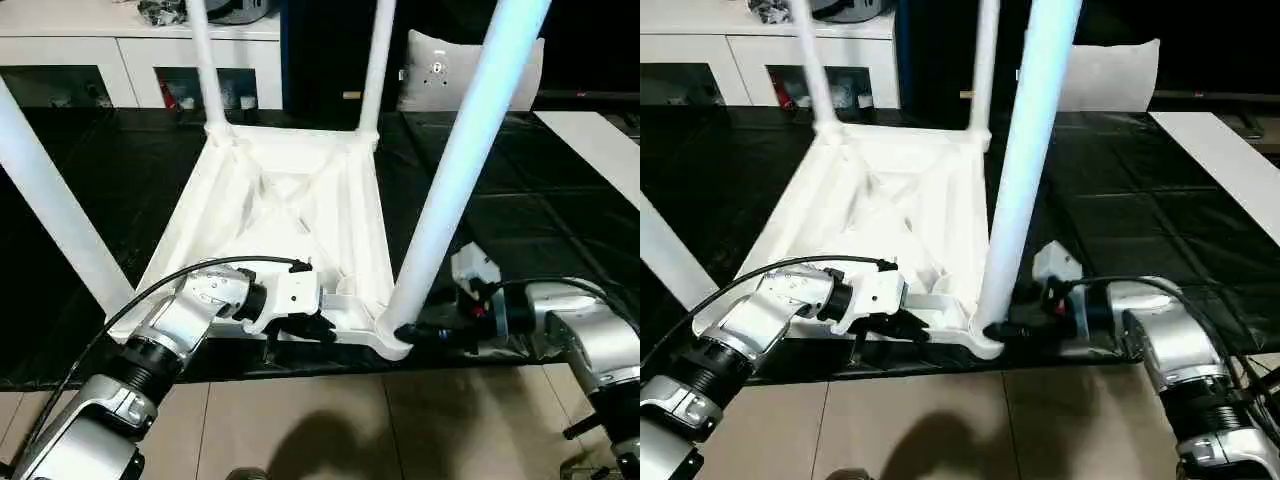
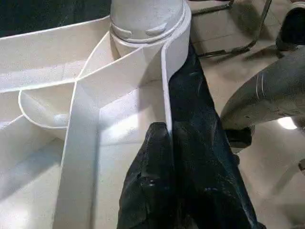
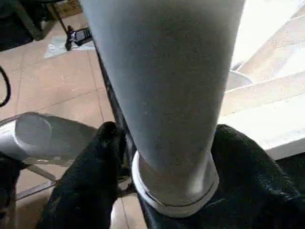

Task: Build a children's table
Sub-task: Rotate leg to tighten

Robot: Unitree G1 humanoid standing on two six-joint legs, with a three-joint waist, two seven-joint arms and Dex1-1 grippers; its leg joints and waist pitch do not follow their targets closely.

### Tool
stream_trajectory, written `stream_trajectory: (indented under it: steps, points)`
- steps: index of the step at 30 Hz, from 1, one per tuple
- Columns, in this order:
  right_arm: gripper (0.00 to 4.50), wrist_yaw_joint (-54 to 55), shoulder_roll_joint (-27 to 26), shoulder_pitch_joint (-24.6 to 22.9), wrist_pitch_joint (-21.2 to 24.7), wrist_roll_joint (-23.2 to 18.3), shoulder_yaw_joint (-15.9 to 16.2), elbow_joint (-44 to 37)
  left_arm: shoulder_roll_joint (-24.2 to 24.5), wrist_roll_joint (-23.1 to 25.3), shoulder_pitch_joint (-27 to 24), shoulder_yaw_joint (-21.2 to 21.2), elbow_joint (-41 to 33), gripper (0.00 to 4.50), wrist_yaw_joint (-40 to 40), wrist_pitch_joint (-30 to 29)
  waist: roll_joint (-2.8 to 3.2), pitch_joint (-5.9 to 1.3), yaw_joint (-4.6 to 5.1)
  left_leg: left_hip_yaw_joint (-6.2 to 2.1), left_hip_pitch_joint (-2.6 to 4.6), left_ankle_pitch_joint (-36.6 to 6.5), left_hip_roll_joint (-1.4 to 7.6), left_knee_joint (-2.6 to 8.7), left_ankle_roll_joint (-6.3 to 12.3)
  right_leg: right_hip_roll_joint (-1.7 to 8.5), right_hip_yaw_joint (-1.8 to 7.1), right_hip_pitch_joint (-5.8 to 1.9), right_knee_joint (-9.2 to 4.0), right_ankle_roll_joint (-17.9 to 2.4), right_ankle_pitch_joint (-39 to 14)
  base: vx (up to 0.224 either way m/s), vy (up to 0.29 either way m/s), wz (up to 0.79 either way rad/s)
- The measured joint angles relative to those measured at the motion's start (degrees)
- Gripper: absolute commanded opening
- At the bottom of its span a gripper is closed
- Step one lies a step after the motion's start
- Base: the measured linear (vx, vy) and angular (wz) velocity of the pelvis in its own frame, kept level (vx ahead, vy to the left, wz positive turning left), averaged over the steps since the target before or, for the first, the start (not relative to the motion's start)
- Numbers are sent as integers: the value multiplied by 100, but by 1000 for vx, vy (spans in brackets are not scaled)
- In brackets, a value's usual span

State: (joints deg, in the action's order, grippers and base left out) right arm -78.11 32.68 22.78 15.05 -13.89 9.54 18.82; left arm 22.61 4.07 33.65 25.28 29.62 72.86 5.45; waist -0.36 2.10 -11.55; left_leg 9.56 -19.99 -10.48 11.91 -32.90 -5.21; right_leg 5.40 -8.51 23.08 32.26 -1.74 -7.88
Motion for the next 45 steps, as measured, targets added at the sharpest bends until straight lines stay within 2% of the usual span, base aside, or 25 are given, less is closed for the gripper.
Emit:
stream_trajectory:
  steps: [8, 10, 15, 18, 19, 24, 25, 27, 28, 29, 31, 34, 37, 38, 40, 43, 45]
  points:
    - [205, -43, -3, 37, -1, 2, 11, 52, 32, -53, -1, 4, -6, 0, 85, -1, 0, 0, 0, -1, -1, -1, 1, 0, 0, 0, -2, 0, 1, 0, 0, 0, 0, 0]
    - [200, -37, -14, 23, 33, -10, 3, 38, 33, -88, -17, -17, -7, 0, 87, -26, 0, 0, 2, -1, -1, -1, 1, 0, 0, -1, -2, 0, 1, 0, 0, 0, 0, 0]
    - [194, 309, -194, -267, 173, -129, -196, -202, -104, -219, -117, -215, -69, 0, 47, -425, 6, -3, 10, 0, -2, -1, 1, 1, 0, 0, 1, -4, 5, 0, 0, 0, 0, 0]
    - [193, 1074, -505, -358, 367, -41, -382, -277, -333, -207, -147, -423, 33, 0, -393, -818, 8, -5, 48, 0, 13, 2, 1, -6, -3, 0, 5, -21, 9, 1, 0, 0, 0, 0]
    - [193, 1449, -673, -356, 465, 25, -487, -277, -426, -196, -133, -480, 100, 0, -606, -937, 9, -5, 92, 0, 18, 2, 1, -10, -3, -1, 4, -21, 9, 1, 0, 0, 0, 0]
    - [191, 3873, -1795, -60, 1082, 311, -1055, -113, -1089, -122, 86, -727, 466, 0, -1912, -1655, 43, -11, 477, -62, 45, 3, 3, -55, -4, 1, -55, -34, -47, 4, 2, 0, 0, 0]
    - [191, 4241, -1966, 6, 1151, 336, -1136, -61, -1209, -89, 127, -755, 514, 0, -2133, -1770, 61, -12, 525, -79, 43, 3, 4, -60, -4, 1, -77, -48, -72, 4, 2, 0, 0, 0]
    - [191, 4743, -2153, 43, 1142, 356, -1234, -33, -1417, -52, 176, -806, 563, 0, -2470, -1951, 126, 14, 607, -112, 55, 1, 17, -60, -1, 2, -180, -121, -182, 7, 3, 0, 0, 0]
    - [226, 4846, -2194, 42, 1089, 353, -1257, -18, -1475, -51, 178, -841, 563, 0, -2562, -2005, 142, 20, 651, -117, 56, 0, 42, -52, 1, 2, -202, -142, -218, 7, 4, 0, 0, 0]
    - [260, 5039, -2330, 41, 1020, 354, -1345, -7, -1559, -45, 189, -882, 563, 0, -2681, -2077, 165, 29, 671, -117, 54, 0, 52, -52, 1, 2, -214, -156, -239, 7, 4, 0, 0, 0]
    - [263, 5254, -2491, 40, 951, 329, -1438, -3, -1663, -41, 192, -925, 563, 0, -2818, -2157, 177, 33, 699, -109, 59, -3, 44, -56, 7, 5, -194, -157, -235, 8, 4, 0, 0, 0]
    - [303, 5479, -2683, 23, 968, 298, -1579, -59, -1701, -40, 199, -925, 562, 0, -2857, -2163, 178, 34, 701, -107, 67, -6, 0, -25, 11, 35, -194, -147, -234, 11, 6, 0, 0, 0]
    - [316, 5558, -2704, -28, 984, 301, -1580, -138, -1707, -26, 225, -871, 548, 0, -2829, -2118, 178, 33, 657, -96, 56, -8, -11, -2, 15, 50, -178, -127, -229, 16, 10, 0, 0, 0]
    - [340, 5572, -2685, -69, 986, 304, -1573, -207, -1668, -9, 226, -850, 541, 0, -2782, -2050, 178, 33, 643, -94, 50, -9, -13, 6, 16, 50, -169, -120, -224, 18, 11, 0, 0, 0]
    - [351, 5556, -2616, -158, 936, 328, -1460, -320, -1581, 9, 225, -787, 543, 0, -2679, -1873, 172, 34, 629, -87, 48, -9, -16, 20, 16, 49, -154, -109, -209, 24, 15, 0, 0, 0]
    - [382, 5287, -2362, -471, 1031, 305, -1335, -671, -1216, 145, 239, -550, 588, 0, -2360, -1246, 125, 41, 553, -84, 23, -10, -17, 36, 13, 49, -137, -80, -145, 24, 17, 0, 0, 0]
    - [396, 5079, -2102, -800, 1132, 301, -1294, -917, -883, 293, 315, -465, 777, 0, -2204, -570, 111, 42, 480, -84, -1, -10, -14, 41, 5, 43, -135, -43, -101, 22, 18, 0, 0, 0]
